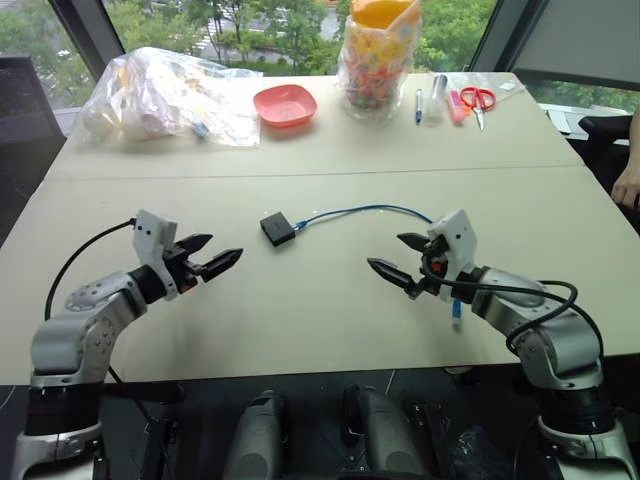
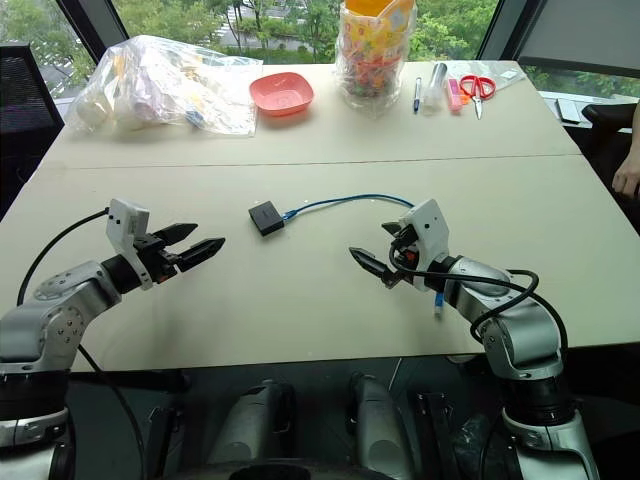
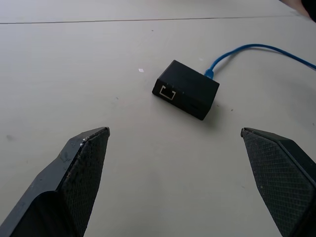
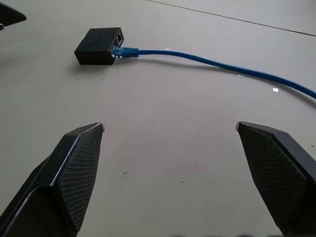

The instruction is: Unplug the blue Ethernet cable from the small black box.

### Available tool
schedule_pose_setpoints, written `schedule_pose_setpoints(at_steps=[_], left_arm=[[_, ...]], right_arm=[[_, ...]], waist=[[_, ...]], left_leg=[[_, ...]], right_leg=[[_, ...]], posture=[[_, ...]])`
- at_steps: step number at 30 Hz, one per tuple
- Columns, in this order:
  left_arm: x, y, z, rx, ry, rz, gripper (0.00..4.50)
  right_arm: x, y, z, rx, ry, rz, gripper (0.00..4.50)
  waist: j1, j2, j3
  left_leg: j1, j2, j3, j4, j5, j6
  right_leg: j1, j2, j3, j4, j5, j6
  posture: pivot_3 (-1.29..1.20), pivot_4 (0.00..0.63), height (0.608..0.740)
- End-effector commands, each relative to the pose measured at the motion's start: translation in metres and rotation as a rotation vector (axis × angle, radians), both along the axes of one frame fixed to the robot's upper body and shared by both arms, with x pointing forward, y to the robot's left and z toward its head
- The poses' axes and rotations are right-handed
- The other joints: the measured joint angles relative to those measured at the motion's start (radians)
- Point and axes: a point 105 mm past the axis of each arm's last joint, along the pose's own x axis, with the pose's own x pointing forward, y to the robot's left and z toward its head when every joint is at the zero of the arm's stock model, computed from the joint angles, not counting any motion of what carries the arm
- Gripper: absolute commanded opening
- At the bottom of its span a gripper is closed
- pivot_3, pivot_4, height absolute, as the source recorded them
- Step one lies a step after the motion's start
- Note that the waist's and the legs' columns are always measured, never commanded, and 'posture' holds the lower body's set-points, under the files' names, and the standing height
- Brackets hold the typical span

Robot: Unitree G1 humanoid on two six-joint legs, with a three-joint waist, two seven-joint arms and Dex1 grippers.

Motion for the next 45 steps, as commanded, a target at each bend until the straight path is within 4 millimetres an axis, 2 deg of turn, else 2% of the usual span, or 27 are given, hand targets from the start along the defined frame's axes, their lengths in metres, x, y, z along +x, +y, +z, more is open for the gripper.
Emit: schedule_pose_setpoints(at_steps=[1, 4, 8, 14, 19, 21, 22, 24, 26, 30, 32, 33, 37, 40, 43, 45], left_arm=[[0.005, 0.000, 0.015, 0.034, -0.060, -0.036, 4.46], [0.001, 0.007, 0.021, 0.067, -0.027, -0.120, 4.46], [-0.015, 0.011, 0.034, 0.103, 0.048, -0.278, 4.46], [-0.028, 0.017, 0.054, 0.094, 0.007, -0.254, 4.46], [-0.042, 0.010, 0.045, 0.055, 0.005, -0.197, 4.46], [-0.046, 0.008, 0.041, 0.045, 0.005, -0.161, 4.46], [-0.049, 0.008, 0.039, 0.042, 0.006, -0.143, 4.46], [-0.055, 0.008, 0.036, 0.038, 0.006, -0.115, 4.50], [-0.061, 0.011, 0.033, 0.040, 0.012, -0.072, 4.50], [-0.070, 0.017, 0.026, 0.052, 0.034, -0.011, 4.50], [-0.072, 0.018, 0.023, 0.055, 0.047, -0.009, 4.50], [-0.072, 0.018, 0.022, 0.056, 0.052, -0.010, 4.50], [-0.056, 0.026, 0.023, 0.046, 0.045, -0.017, 4.50], [-0.013, 0.037, 0.042, -0.011, -0.012, -0.040, 4.50], [0.023, 0.029, 0.063, -0.112, -0.043, -0.136, 4.50], [0.039, 0.020, 0.070, -0.153, -0.041, -0.199, 4.50]], right_arm=[[0.007, 0.007, 0.012, -0.013, -0.068, 0.040, 4.50], [0.019, 0.020, 0.008, -0.059, -0.084, 0.114, 4.50], [0.056, 0.044, -0.003, -0.180, -0.116, 0.217, 4.50], [0.110, 0.075, 0.002, -0.239, -0.118, 0.301, 4.50], [0.116, 0.106, 0.000, -0.284, -0.099, 0.377, 4.50], [0.109, 0.119, -0.009, -0.326, -0.054, 0.438, 4.50], [0.105, 0.123, -0.019, -0.387, -0.023, 0.470, 4.50], [0.097, 0.125, -0.037, -0.484, 0.022, 0.521, 3.95], [0.095, 0.130, -0.044, -0.518, 0.025, 0.530, 3.11], [0.090, 0.141, -0.043, -0.539, 0.012, 0.578, 1.19], [0.089, 0.146, -0.037, -0.506, 0.002, 0.591, 0.19], [0.090, 0.149, -0.034, -0.491, -0.005, 0.594, 0.08], [0.107, 0.140, -0.009, -0.510, -0.149, 0.503, 0.08], [0.131, 0.115, 0.031, -0.631, -0.501, 0.329, 0.08], [0.130, 0.102, 0.049, -0.714, -0.756, 0.280, 0.08], [0.125, 0.098, 0.056, -0.718, -0.853, 0.263, 0.08]], waist=[[-0.001, 0.000, 0.000], [-0.004, 0.000, 0.000], [-0.012, -0.001, 0.001], [-0.012, 0.000, 0.002], [-0.010, -0.001, 0.001], [-0.010, -0.001, 0.001], [-0.011, -0.001, 0.001], [-0.013, -0.001, 0.001], [-0.014, -0.001, 0.000], [-0.017, 0.000, -0.001], [-0.016, 0.000, -0.001], [-0.016, 0.000, -0.001], [-0.013, 0.000, -0.001], [0.003, 0.002, 0.000], [0.018, 0.001, 0.000], [0.014, -0.001, -0.001]], left_leg=[[0.000, 0.000, 0.000, 0.000, 0.000, 0.000], [0.000, 0.000, 0.000, 0.000, 0.000, 0.000], [0.001, 0.001, 0.002, 0.001, 0.000, 0.000], [0.000, 0.002, 0.003, 0.000, 0.000, 0.000], [0.000, 0.001, 0.002, 0.000, 0.000, 0.000], [0.000, 0.001, 0.002, 0.000, 0.001, 0.000], [0.000, 0.001, 0.002, 0.000, 0.001, 0.000], [0.001, 0.001, 0.003, 0.000, 0.001, -0.001], [0.005, 0.001, 0.003, 0.000, 0.001, -0.001], [0.009, 0.003, 0.003, 0.000, 0.002, -0.003], [0.010, 0.004, 0.003, 0.000, 0.001, -0.006], [0.011, 0.005, 0.002, 0.000, 0.001, -0.007], [0.010, 0.005, 0.002, 0.000, 0.002, -0.008], [0.006, 0.005, 0.002, 0.000, 0.004, -0.009], [0.001, 0.004, 0.004, 0.001, 0.007, -0.010], [0.001, 0.001, 0.005, 0.001, 0.006, -0.008]], right_leg=[[0.000, 0.000, 0.000, 0.000, 0.000, 0.000], [0.000, 0.000, 0.000, 0.001, 0.000, 0.000], [-0.002, 0.002, 0.000, 0.001, 0.001, -0.002], [-0.002, 0.002, 0.000, 0.001, 0.002, -0.002], [-0.001, 0.001, 0.001, 0.002, 0.004, 0.001], [-0.001, 0.001, 0.001, 0.002, 0.004, 0.001], [-0.001, 0.001, 0.001, 0.003, 0.005, 0.000], [-0.002, 0.001, 0.001, 0.004, 0.005, 0.000], [0.001, 0.001, 0.001, 0.005, 0.004, 0.001], [0.003, 0.002, 0.001, 0.007, 0.002, -0.003], [0.003, 0.002, 0.001, 0.007, 0.003, -0.005], [0.003, 0.003, 0.001, 0.007, 0.003, -0.006], [0.002, 0.004, 0.001, 0.007, 0.005, -0.008], [-0.001, 0.005, 0.000, 0.007, 0.005, -0.008], [-0.003, 0.005, 0.000, 0.006, 0.005, -0.009], [-0.002, 0.005, 0.000, 0.005, 0.005, -0.007]], posture=[[0.00, 0.150, 0.740], [0.00, 0.150, 0.740], [0.00, 0.150, 0.740], [0.00, 0.150, 0.740], [0.00, 0.150, 0.740], [0.00, 0.150, 0.740], [0.00, 0.150, 0.740], [0.00, 0.150, 0.740], [0.00, 0.150, 0.740], [0.00, 0.150, 0.740], [0.00, 0.150, 0.740], [0.00, 0.150, 0.740], [0.00, 0.150, 0.740], [0.00, 0.150, 0.740], [0.00, 0.150, 0.740], [0.00, 0.150, 0.740]])
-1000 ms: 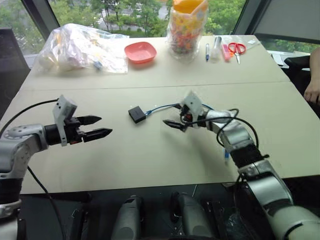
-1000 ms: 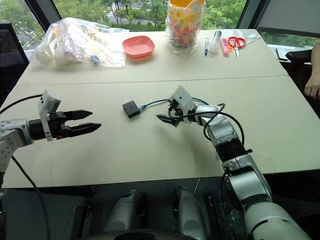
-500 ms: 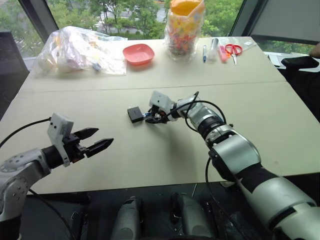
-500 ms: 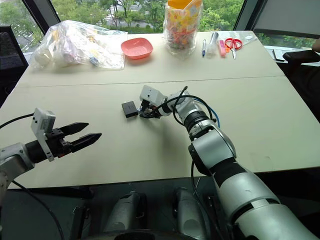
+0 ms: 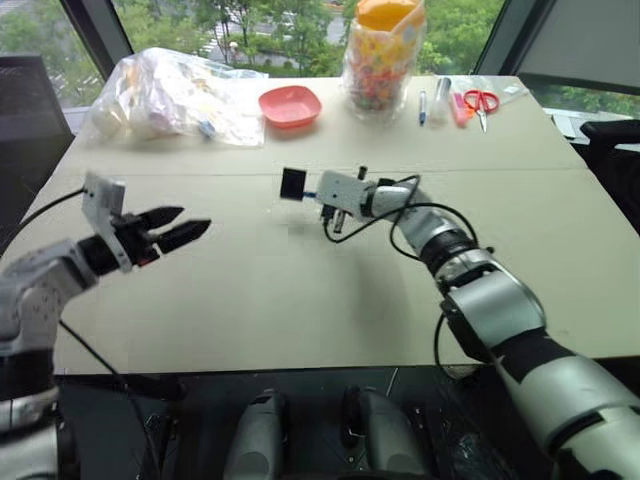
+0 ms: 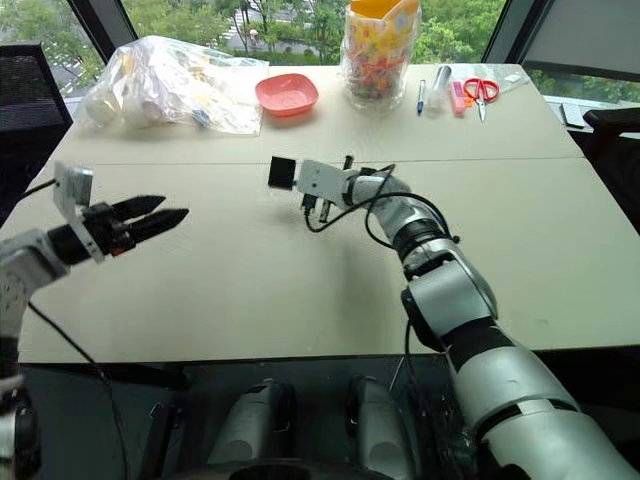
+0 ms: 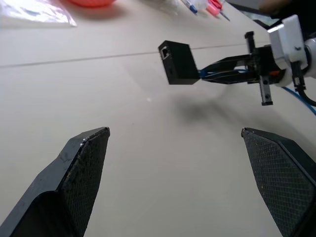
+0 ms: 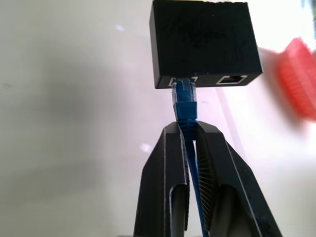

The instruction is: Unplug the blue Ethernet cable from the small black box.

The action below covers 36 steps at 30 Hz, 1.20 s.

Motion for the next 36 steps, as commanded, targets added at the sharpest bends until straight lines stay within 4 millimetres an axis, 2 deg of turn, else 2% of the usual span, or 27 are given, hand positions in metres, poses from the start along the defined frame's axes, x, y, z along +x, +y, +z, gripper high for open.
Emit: schedule_pose_setpoints(at_steps=[1, 4, 7, 10, 16, 20, 26, 27, 29, 31, 32, 34, 36], left_arm=[[0.019, -0.012, 0.005, -0.038, -0.002, -0.109, 4.50], [0.040, -0.030, 0.008, -0.072, 0.010, -0.196, 4.50], [0.061, -0.067, 0.018, -0.109, 0.014, -0.309, 4.50], [0.069, -0.088, 0.025, -0.139, 0.015, -0.357, 4.50], [0.077, -0.112, 0.040, -0.208, -0.003, -0.383, 4.50], [0.078, -0.123, 0.046, -0.228, -0.013, -0.409, 3.27], [0.075, -0.127, 0.046, -0.221, -0.007, -0.449, 0.78], [0.074, -0.128, 0.046, -0.217, -0.005, -0.455, 0.50], [0.074, -0.129, 0.043, -0.204, 0.000, -0.461, 0.50], [0.075, -0.129, 0.040, -0.199, 0.003, -0.448, 0.50], [0.075, -0.128, 0.039, -0.200, 0.004, -0.442, 0.50], [0.076, -0.128, 0.037, -0.208, 0.006, -0.433, 0.50], [0.077, -0.126, 0.037, -0.237, 0.008, -0.421, 0.50]], right_arm=[[-0.011, 0.013, 0.026, 0.018, -0.213, 0.085, 0.08], [-0.016, 0.008, 0.036, 0.011, -0.327, 0.090, 0.08], [-0.028, 0.005, 0.049, 0.034, -0.421, 0.111, 0.08], [-0.034, 0.004, 0.057, 0.043, -0.466, 0.108, 0.08], [-0.045, 0.003, 0.059, 0.035, -0.482, 0.103, 0.08], [-0.049, 0.001, 0.058, 0.031, -0.480, 0.086, 0.00], [-0.052, 0.000, 0.057, 0.027, -0.477, 0.069, 0.00], [-0.052, 0.000, 0.056, 0.025, -0.475, 0.068, 0.00], [-0.053, -0.001, 0.055, 0.025, -0.470, 0.064, 0.00], [-0.055, -0.002, 0.056, 0.058, -0.443, 0.063, 0.83], [-0.056, -0.003, 0.057, 0.064, -0.433, 0.061, 1.10], [-0.055, -0.009, 0.056, 0.062, -0.430, 0.029, 2.00], [-0.055, -0.020, 0.055, 0.163, -0.362, -0.050, 3.00]], waist=[[-0.012, -0.001, 0.000], [-0.028, -0.001, 0.000], [-0.027, -0.002, 0.000], [-0.032, -0.002, 0.000], [-0.041, -0.002, 0.001], [-0.043, -0.002, 0.001], [-0.046, -0.002, 0.001], [-0.046, -0.002, 0.001], [-0.047, -0.002, 0.001], [-0.047, -0.002, 0.001], [-0.047, -0.002, 0.001], [-0.046, -0.002, 0.001], [-0.045, -0.003, 0.001]], left_leg=[[0.000, 0.000, 0.001, 0.000, -0.001, 0.002], [0.001, 0.000, 0.005, -0.001, -0.002, 0.003], [0.000, -0.002, 0.005, -0.001, -0.001, 0.002], [0.001, -0.002, 0.005, -0.001, -0.002, 0.003], [0.004, -0.001, 0.006, 0.000, -0.002, 0.003], [0.003, -0.001, 0.005, 0.001, -0.002, 0.003], [0.003, -0.002, 0.005, 0.001, -0.002, 0.003], [0.003, -0.002, 0.005, 0.001, -0.002, 0.003], [0.003, -0.002, 0.005, 0.001, -0.002, 0.003], [0.003, -0.002, 0.005, 0.001, -0.002, 0.003], [0.003, -0.002, 0.005, 0.001, -0.002, 0.003], [0.003, -0.002, 0.004, 0.001, -0.002, 0.003], [0.003, -0.002, 0.004, 0.001, -0.002, 0.003]], right_leg=[[0.000, 0.000, 0.000, -0.001, 0.001, 0.004], [-0.001, -0.001, 0.002, 0.002, 0.001, 0.005], [-0.003, -0.001, 0.002, 0.008, -0.001, 0.007], [-0.003, -0.001, 0.002, 0.007, -0.002, 0.010], [-0.003, -0.001, 0.004, 0.010, -0.003, 0.010], [-0.002, -0.001, 0.004, 0.010, -0.003, 0.010], [-0.002, -0.002, 0.004, 0.010, -0.003, 0.010], [-0.002, -0.002, 0.004, 0.010, -0.003, 0.010], [-0.002, -0.002, 0.004, 0.010, -0.003, 0.010], [-0.002, -0.002, 0.004, 0.010, -0.003, 0.010], [-0.002, -0.002, 0.004, 0.010, -0.003, 0.010], [-0.002, -0.002, 0.004, 0.010, -0.003, 0.010], [-0.002, -0.002, 0.004, 0.010, -0.003, 0.010]], posture=[[0.00, 0.150, 0.740], [0.00, 0.150, 0.740], [0.00, 0.150, 0.740], [0.00, 0.150, 0.740], [0.00, 0.150, 0.740], [0.00, 0.150, 0.740], [0.00, 0.150, 0.740], [0.00, 0.150, 0.740], [0.00, 0.150, 0.740], [0.00, 0.150, 0.740], [0.00, 0.150, 0.740], [0.00, 0.150, 0.740], [0.00, 0.150, 0.740]])
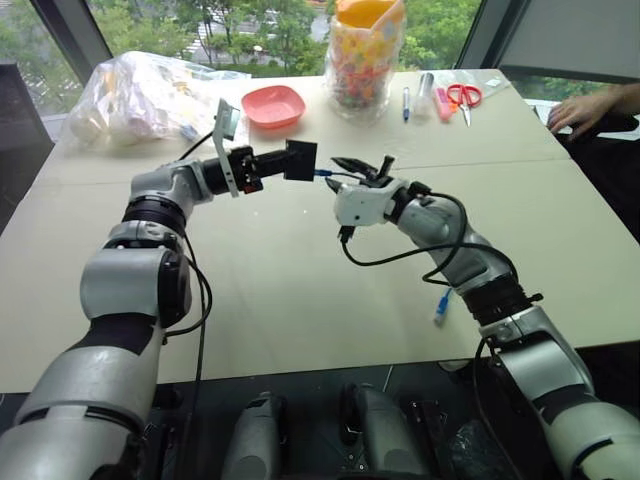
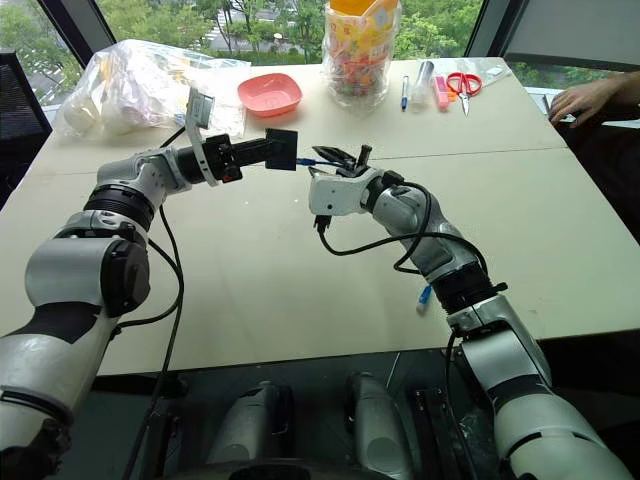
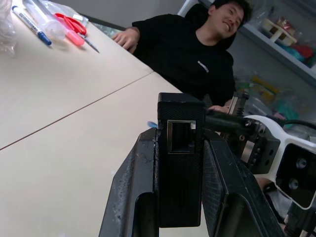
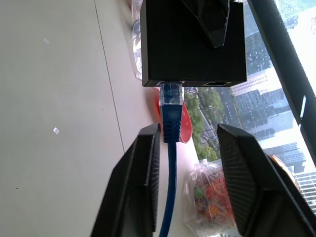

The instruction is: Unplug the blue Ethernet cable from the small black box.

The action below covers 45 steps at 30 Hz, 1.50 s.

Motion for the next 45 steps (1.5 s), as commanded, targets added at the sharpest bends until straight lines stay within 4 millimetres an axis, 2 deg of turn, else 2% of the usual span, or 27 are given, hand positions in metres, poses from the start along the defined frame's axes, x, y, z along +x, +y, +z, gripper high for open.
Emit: schedule_pose_setpoints(at_steps=[1, 2, 4, 7, 10, 13, 17, 23, 43, 45], left_arm=[[0.002, 0.004, 0.014, -0.069, -0.034, 0.021, 0.50], [0.002, 0.005, 0.016, -0.095, -0.029, 0.026, 0.50], [0.002, 0.008, 0.022, -0.168, -0.015, 0.028, 0.50], [-0.002, 0.010, 0.031, -0.292, 0.017, -0.004, 0.50], [-0.009, 0.005, 0.037, -0.392, 0.061, -0.082, 0.50], [-0.017, -0.001, 0.040, -0.471, 0.105, -0.171, 0.50], [-0.026, -0.010, 0.035, -0.488, 0.140, -0.247, 0.50], [-0.037, -0.017, 0.033, -0.506, 0.158, -0.301, 0.50], [-0.042, -0.021, 0.031, -0.516, 0.165, -0.307, 0.50], [-0.042, -0.022, 0.031, -0.514, 0.166, -0.308, 0.50]], right_arm=[[-0.004, -0.020, 0.016, 0.268, 0.092, -0.066, 3.58], [-0.008, -0.022, 0.015, 0.392, 0.171, -0.064, 3.99], [-0.022, -0.019, 0.013, 0.728, 0.421, 0.010, 3.99], [-0.052, -0.004, 0.024, 1.212, 0.792, 0.271, 3.99], [-0.068, 0.003, 0.029, 1.422, 0.994, 0.447, 3.99], [-0.068, 0.004, 0.030, 1.562, 1.064, 0.493, 3.99], [-0.066, 0.002, 0.036, 1.650, 1.076, 0.528, 3.99], [-0.065, 0.001, 0.040, 1.679, 1.093, 0.556, 3.99], [-0.062, 0.009, 0.037, 1.650, 1.124, 0.558, 3.99], [-0.062, 0.010, 0.036, 1.653, 1.129, 0.560, 3.44]], waist=[[0.002, 0.000, 0.000], [0.003, 0.000, 0.000], [0.004, 0.000, 0.000], [0.000, 0.000, 0.000], [0.000, 0.000, 0.000], [0.003, 0.000, 0.000], [0.016, 0.000, 0.000], [0.018, 0.000, 0.000], [0.020, 0.000, 0.000], [0.020, 0.000, 0.000]], left_leg=[[0.000, 0.000, 0.000, 0.000, 0.000, 0.000], [0.000, 0.000, -0.001, 0.000, 0.000, 0.000], [0.000, 0.000, -0.002, 0.000, 0.000, 0.000], [0.000, 0.001, -0.006, 0.000, 0.000, 0.000], [0.001, 0.003, -0.007, 0.001, 0.000, 0.000], [0.002, 0.003, -0.008, 0.002, 0.000, 0.000], [0.002, 0.003, -0.008, 0.002, 0.000, 0.000], [0.001, 0.003, -0.008, 0.001, 0.000, 0.000], [0.001, 0.003, -0.008, 0.001, 0.000, 0.000], [0.001, 0.003, -0.008, 0.001, 0.000, 0.000]], right_leg=[[0.000, 0.000, 0.000, 0.000, 0.000, 0.000], [0.001, 0.000, 0.000, 0.000, 0.000, 0.000], [0.001, 0.000, 0.000, 0.000, 0.000, 0.000], [0.001, 0.000, -0.001, 0.001, 0.001, -0.002], [0.001, 0.000, -0.001, 0.002, 0.001, -0.002], [0.003, -0.001, -0.002, 0.001, 0.001, -0.001], [0.003, -0.001, -0.002, 0.001, 0.001, -0.001], [0.002, -0.001, -0.001, 0.001, 0.001, -0.001], [0.002, -0.001, -0.001, 0.001, 0.001, -0.001], [0.002, -0.001, -0.001, 0.001, 0.001, -0.001]], posture=[[0.00, 0.150, 0.740], [0.00, 0.150, 0.740], [0.00, 0.150, 0.740], [0.00, 0.150, 0.740], [0.00, 0.150, 0.740], [0.00, 0.150, 0.740], [0.00, 0.150, 0.740], [0.00, 0.150, 0.740], [0.00, 0.150, 0.740], [0.00, 0.150, 0.740]])
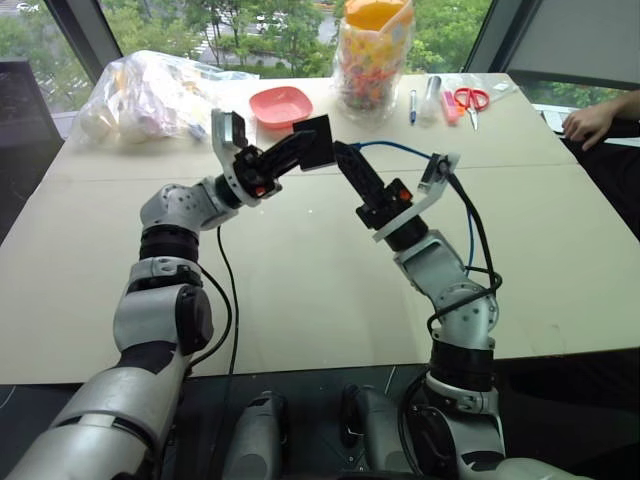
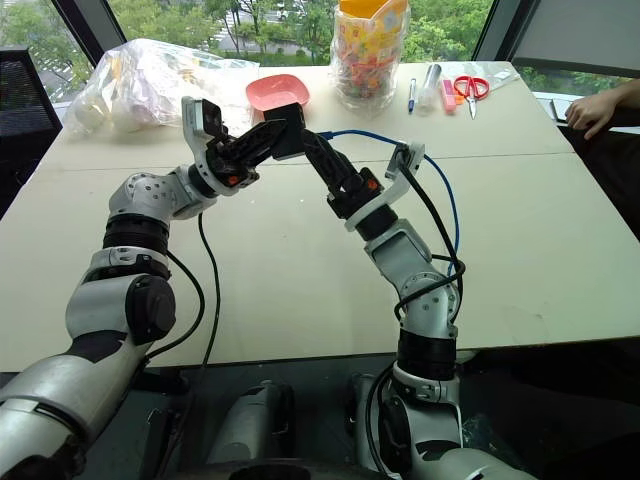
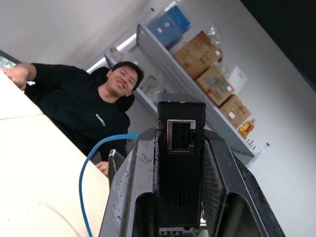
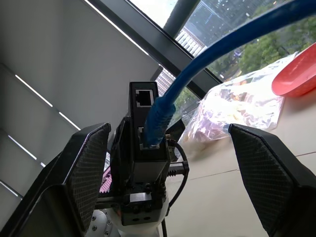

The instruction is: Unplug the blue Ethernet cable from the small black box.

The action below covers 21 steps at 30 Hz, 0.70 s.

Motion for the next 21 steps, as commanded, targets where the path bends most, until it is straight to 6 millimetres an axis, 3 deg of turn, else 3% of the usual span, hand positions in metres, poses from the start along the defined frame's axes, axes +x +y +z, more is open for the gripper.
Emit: schedule_pose_setpoints(at_steps=[1, 7, 17, 21], left_arm=[[-0.004, 0.000, 0.009, -0.013, -0.041, -0.011, 0.50], [-0.003, 0.001, 0.008, -0.011, -0.036, -0.007, 0.50], [-0.002, 0.003, 0.004, -0.003, -0.027, 0.015, 0.50], [0.005, 0.032, 0.000, 0.017, -0.017, 0.119, 0.50]], right_arm=[[-0.006, 0.005, 0.014, 0.026, -0.053, 0.030, 3.06], [-0.008, 0.007, 0.017, 0.063, -0.058, 0.050, 0.06], [-0.006, 0.007, 0.015, 0.070, -0.042, 0.037, 0.06], [0.017, -0.034, 0.008, 0.006, -0.017, -0.170, 0.06]], waist=[[0.000, 0.000, 0.000], [0.000, 0.000, 0.000], [0.001, 0.000, 0.000], [-0.003, 0.000, 0.000]], left_leg=[[0.000, 0.000, 0.000, 0.000, 0.000, 0.000], [0.000, 0.000, 0.000, 0.000, 0.000, 0.000], [0.000, 0.000, 0.000, 0.000, 0.000, 0.000], [0.000, 0.000, 0.000, 0.000, 0.000, 0.000]], right_leg=[[0.000, 0.000, 0.000, 0.000, 0.000, 0.000], [0.000, 0.000, 0.000, 0.000, 0.000, 0.000], [0.000, 0.000, 0.000, 0.000, 0.000, 0.000], [0.000, 0.000, 0.000, 0.000, 0.000, 0.000]], posture=[[0.00, 0.150, 0.740], [0.00, 0.150, 0.740], [0.00, 0.150, 0.740], [0.00, 0.150, 0.740]])
